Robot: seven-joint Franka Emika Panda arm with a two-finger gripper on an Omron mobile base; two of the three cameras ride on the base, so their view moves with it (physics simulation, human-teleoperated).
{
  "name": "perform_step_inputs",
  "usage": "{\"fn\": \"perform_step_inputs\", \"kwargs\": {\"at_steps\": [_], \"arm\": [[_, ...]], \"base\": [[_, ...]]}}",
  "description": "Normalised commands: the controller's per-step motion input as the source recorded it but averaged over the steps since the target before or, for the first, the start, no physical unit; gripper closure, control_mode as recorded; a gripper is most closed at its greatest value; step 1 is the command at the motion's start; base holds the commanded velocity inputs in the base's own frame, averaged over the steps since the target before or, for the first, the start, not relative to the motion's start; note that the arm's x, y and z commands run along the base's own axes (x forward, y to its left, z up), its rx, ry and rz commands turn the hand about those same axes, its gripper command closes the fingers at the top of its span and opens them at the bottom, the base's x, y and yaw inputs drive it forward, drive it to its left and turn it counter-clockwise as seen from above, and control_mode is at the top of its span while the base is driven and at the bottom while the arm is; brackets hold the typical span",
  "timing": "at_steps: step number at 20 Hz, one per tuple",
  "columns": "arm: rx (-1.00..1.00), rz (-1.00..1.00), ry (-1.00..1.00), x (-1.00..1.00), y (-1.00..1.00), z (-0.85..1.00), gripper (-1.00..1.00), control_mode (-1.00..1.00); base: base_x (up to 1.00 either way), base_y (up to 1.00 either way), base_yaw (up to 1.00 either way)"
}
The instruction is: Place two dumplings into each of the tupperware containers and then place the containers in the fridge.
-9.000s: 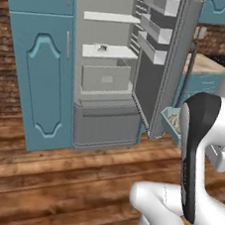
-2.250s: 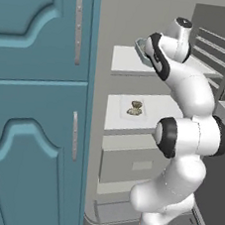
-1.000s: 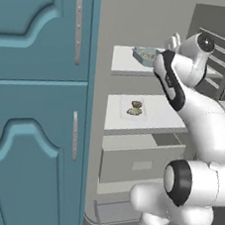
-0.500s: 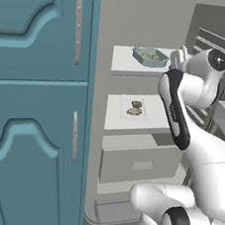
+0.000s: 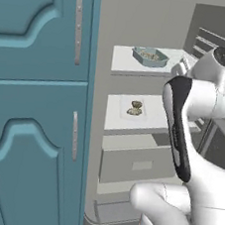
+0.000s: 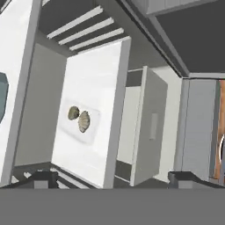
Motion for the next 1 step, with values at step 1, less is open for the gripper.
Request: {"fn": "perform_step_inputs", "kwargs": {"at_steps": [1], "arm": [[0.00, 0.00, 0.23, -1.00, 0.00, -0.01, -1.00, -1.00]], "base": [[0.00, 0.00, 0.00]]}}
